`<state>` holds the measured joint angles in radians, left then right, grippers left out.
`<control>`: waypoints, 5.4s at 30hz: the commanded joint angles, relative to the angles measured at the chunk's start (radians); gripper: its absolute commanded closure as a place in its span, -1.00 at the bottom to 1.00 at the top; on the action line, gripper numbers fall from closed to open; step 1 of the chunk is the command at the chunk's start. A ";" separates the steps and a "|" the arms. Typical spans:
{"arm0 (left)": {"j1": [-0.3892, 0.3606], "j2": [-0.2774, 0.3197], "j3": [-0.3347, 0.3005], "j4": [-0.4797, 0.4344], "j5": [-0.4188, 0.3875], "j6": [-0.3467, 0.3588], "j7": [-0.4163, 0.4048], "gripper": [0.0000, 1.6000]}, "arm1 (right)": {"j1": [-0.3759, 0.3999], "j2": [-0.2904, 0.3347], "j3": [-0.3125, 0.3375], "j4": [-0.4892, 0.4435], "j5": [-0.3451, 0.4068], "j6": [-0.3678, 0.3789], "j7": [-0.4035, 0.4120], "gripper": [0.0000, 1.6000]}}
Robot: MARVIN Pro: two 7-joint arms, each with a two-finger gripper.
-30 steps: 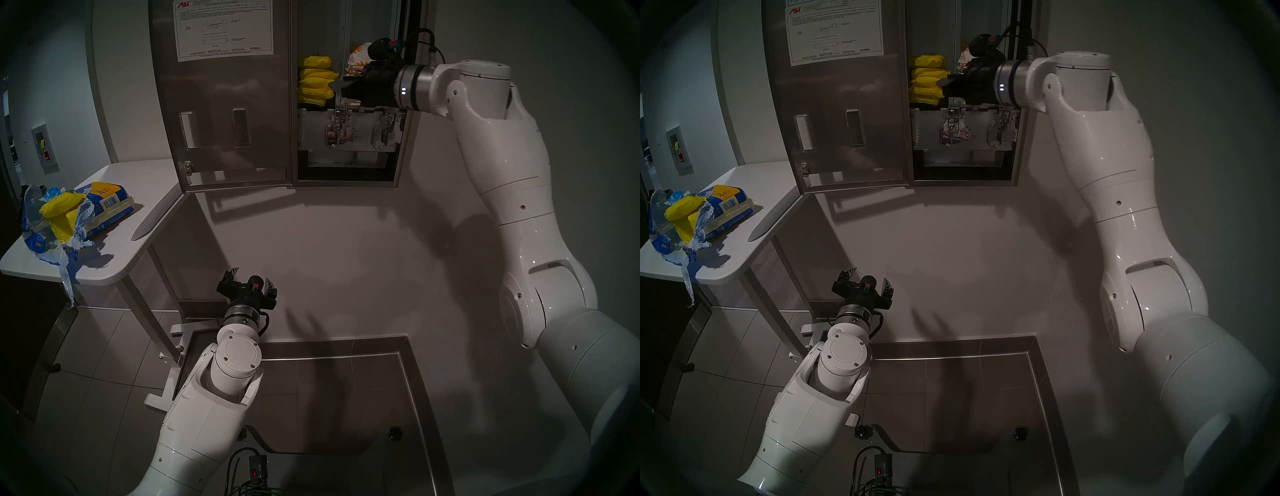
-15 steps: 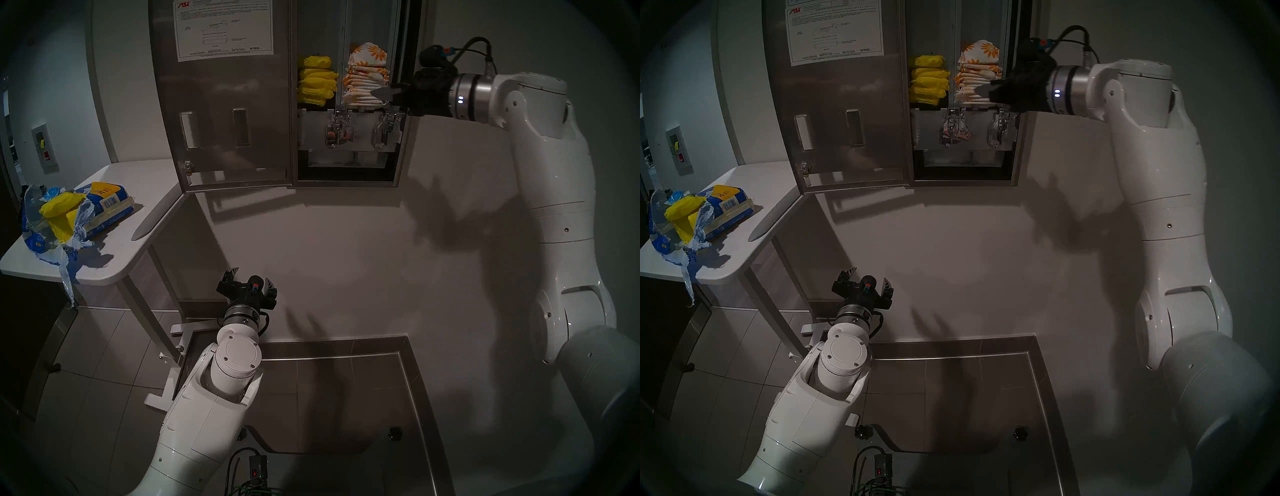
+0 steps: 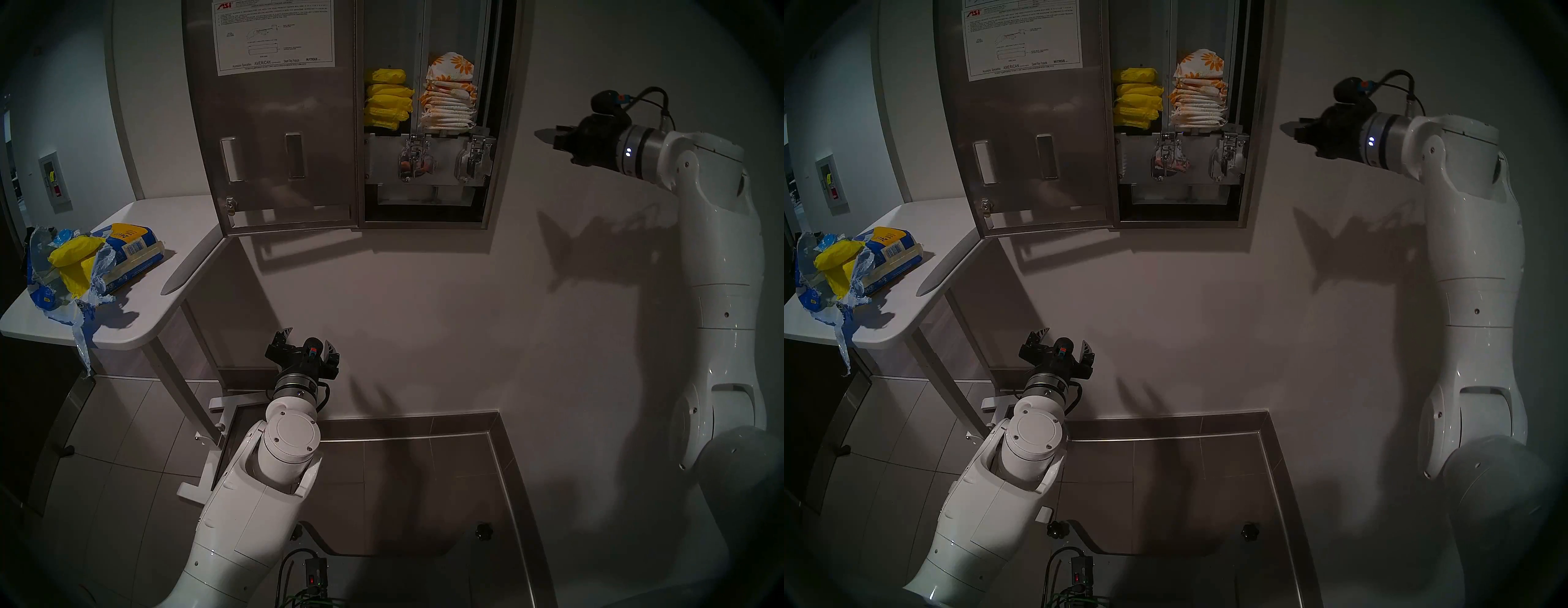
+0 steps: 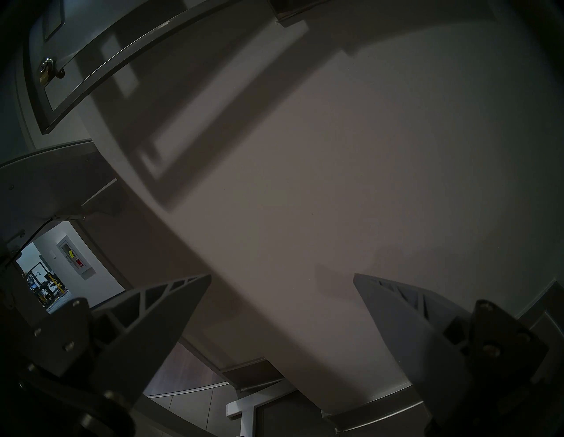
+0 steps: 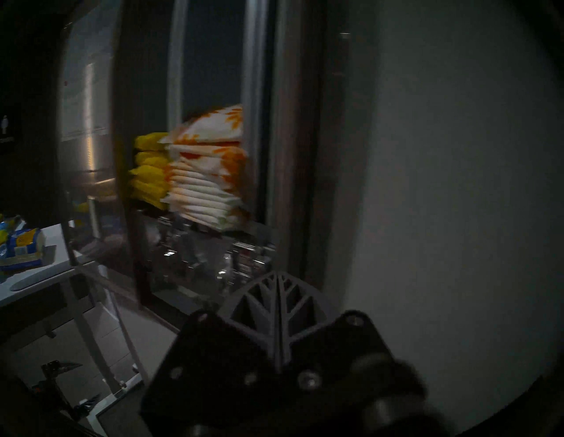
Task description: Open the dispenser door, put the pads inside, close the door
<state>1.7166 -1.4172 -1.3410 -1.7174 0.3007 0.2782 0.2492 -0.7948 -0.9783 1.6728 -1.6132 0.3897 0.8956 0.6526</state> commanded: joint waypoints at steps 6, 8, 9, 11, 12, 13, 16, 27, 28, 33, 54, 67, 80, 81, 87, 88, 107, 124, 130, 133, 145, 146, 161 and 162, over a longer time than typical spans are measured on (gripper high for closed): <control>-0.025 0.000 -0.002 -0.035 0.002 -0.008 0.001 -1.00 | -0.190 -0.076 0.150 -0.082 -0.022 -0.010 -0.124 1.00; -0.025 0.000 -0.002 -0.035 0.002 -0.008 0.001 -1.00 | -0.231 -0.090 0.171 -0.105 -0.016 -0.017 -0.138 1.00; -0.025 0.000 -0.002 -0.036 0.002 -0.008 0.001 -1.00 | -0.242 -0.095 0.177 -0.110 -0.017 -0.019 -0.141 1.00; -0.025 0.000 -0.002 -0.036 0.002 -0.008 0.001 -1.00 | -0.270 -0.109 0.192 -0.124 -0.018 -0.020 -0.150 1.00; -0.025 0.000 -0.002 -0.036 0.002 -0.008 0.001 -1.00 | -0.282 -0.113 0.197 -0.128 -0.016 -0.018 -0.150 1.00; -0.025 0.000 -0.002 -0.036 0.002 -0.008 0.001 -1.00 | -0.293 -0.118 0.203 -0.133 -0.015 -0.017 -0.151 1.00; -0.025 0.001 -0.002 -0.036 0.002 -0.008 0.001 -1.00 | -0.336 -0.128 0.220 -0.149 -0.008 -0.011 -0.141 1.00; -0.025 0.001 -0.002 -0.036 0.001 -0.008 0.001 -1.00 | -0.452 -0.157 0.253 -0.188 0.031 -0.006 -0.096 1.00; -0.025 0.001 -0.002 -0.037 0.001 -0.008 0.001 -1.00 | -0.457 -0.159 0.254 -0.190 0.031 -0.009 -0.093 1.00; -0.025 0.001 -0.002 -0.037 0.001 -0.007 0.001 -1.00 | -0.475 -0.165 0.258 -0.194 0.033 -0.002 -0.091 1.00; -0.025 0.002 -0.002 -0.037 0.001 -0.007 0.002 -1.00 | -0.506 -0.220 0.229 -0.205 0.039 0.036 -0.095 1.00; -0.025 0.002 -0.002 -0.036 0.001 -0.007 0.002 -1.00 | -0.495 -0.221 0.216 -0.209 0.027 0.064 -0.133 0.35; -0.061 0.055 0.040 -0.073 0.036 -0.034 -0.038 -1.00 | -0.497 -0.219 0.213 -0.209 0.034 0.064 -0.142 0.35; -0.067 0.065 0.040 -0.088 0.037 -0.042 -0.047 -1.00 | -0.498 -0.219 0.213 -0.208 0.034 0.064 -0.143 0.35; -0.089 0.132 0.023 -0.160 0.075 -0.055 -0.075 -1.00 | -0.499 -0.218 0.213 -0.207 0.036 0.064 -0.143 0.35; -0.091 0.145 0.017 -0.169 0.085 -0.060 -0.075 -1.00 | -0.499 -0.218 0.213 -0.207 0.036 0.064 -0.143 0.35; -0.048 0.298 -0.144 -0.352 0.140 -0.187 -0.082 -1.00 | -0.500 -0.216 0.213 -0.205 0.039 0.064 -0.140 0.35; 0.100 0.381 -0.275 -0.544 0.099 -0.121 -0.188 -1.00 | -0.497 -0.216 0.213 -0.209 0.040 0.064 -0.143 0.35; 0.075 0.464 -0.292 -0.540 0.135 -0.120 -0.287 -1.00 | -0.498 -0.216 0.213 -0.209 0.040 0.064 -0.142 0.35; 0.112 0.493 -0.346 -0.574 0.143 -0.136 -0.311 -1.00 | -0.498 -0.215 0.212 -0.208 0.040 0.064 -0.141 0.35; 0.268 0.536 -0.570 -0.692 0.148 -0.163 -0.348 -1.00 | -0.499 -0.215 0.212 -0.205 0.041 0.064 -0.140 0.35; 0.274 0.535 -0.582 -0.696 0.151 -0.163 -0.349 -1.00 | -0.500 -0.215 0.212 -0.205 0.041 0.064 -0.140 0.35; 0.371 0.458 -0.844 -0.724 0.206 -0.152 -0.361 -1.00 | -0.503 -0.215 0.213 -0.199 0.042 0.062 -0.137 0.35; 0.377 0.452 -0.872 -0.723 0.208 -0.151 -0.363 -1.00 | -0.503 -0.215 0.213 -0.199 0.042 0.061 -0.137 0.35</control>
<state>2.0674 -0.9250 -2.0768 -2.4161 0.4892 0.1190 -0.1196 -1.3225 -1.1994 1.8829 -1.7897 0.4291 0.9616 0.5136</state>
